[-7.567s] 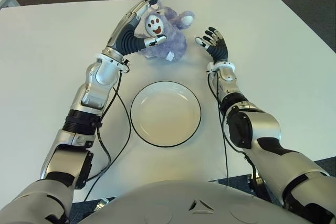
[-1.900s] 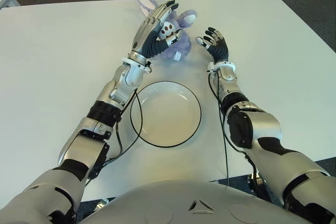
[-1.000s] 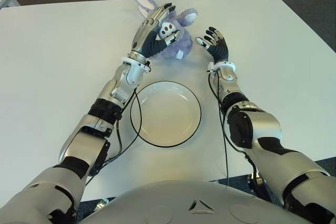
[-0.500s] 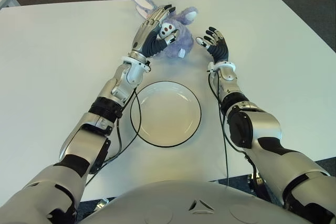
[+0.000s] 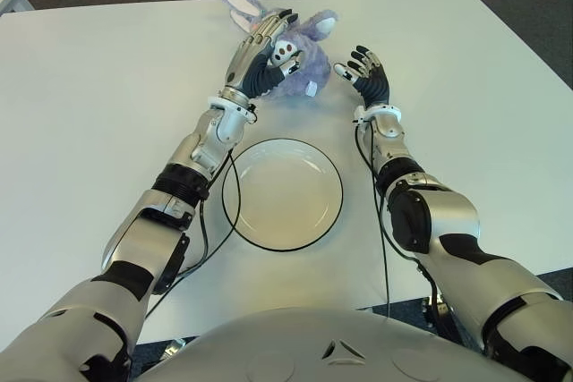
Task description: Put the doll into the plate.
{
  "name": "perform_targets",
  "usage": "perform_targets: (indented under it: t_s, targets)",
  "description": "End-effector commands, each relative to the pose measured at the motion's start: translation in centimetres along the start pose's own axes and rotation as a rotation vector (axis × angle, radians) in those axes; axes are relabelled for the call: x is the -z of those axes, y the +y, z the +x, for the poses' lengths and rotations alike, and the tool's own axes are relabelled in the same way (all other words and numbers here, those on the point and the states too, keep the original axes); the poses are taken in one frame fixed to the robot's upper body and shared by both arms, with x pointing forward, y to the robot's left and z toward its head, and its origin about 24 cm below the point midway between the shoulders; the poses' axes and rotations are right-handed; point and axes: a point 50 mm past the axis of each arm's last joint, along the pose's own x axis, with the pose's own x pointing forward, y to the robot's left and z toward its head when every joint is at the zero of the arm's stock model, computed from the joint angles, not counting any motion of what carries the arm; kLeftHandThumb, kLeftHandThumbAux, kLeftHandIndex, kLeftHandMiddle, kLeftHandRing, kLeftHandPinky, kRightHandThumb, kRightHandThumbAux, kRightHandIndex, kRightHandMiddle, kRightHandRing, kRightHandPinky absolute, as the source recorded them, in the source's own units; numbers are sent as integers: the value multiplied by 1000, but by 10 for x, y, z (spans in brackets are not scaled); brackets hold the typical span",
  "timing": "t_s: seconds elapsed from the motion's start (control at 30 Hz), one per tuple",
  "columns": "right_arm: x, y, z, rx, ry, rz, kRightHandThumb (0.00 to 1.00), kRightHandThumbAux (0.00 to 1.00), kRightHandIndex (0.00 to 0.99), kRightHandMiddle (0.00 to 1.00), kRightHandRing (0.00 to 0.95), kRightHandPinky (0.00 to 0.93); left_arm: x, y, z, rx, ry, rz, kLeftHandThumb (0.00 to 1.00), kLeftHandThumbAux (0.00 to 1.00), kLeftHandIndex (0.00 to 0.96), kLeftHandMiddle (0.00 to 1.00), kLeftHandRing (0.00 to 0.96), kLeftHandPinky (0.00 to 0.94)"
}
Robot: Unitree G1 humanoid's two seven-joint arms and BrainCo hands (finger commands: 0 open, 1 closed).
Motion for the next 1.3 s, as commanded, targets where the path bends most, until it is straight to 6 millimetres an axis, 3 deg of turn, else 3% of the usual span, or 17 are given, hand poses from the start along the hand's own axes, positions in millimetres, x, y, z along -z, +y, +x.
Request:
perform_targets:
  t_s: [0.03, 1.3]
  targets:
    - [18, 1, -7, 3, 79, 12, 32, 745, 133, 151, 145, 166, 2, -6, -2, 22, 7, 10, 477, 195, 0, 0, 0, 14]
    - [17, 3, -7, -1, 80, 1, 9, 759, 137, 135, 129, 140, -4, -22, -5, 88, -24, -18, 428, 202, 0, 0, 0, 34]
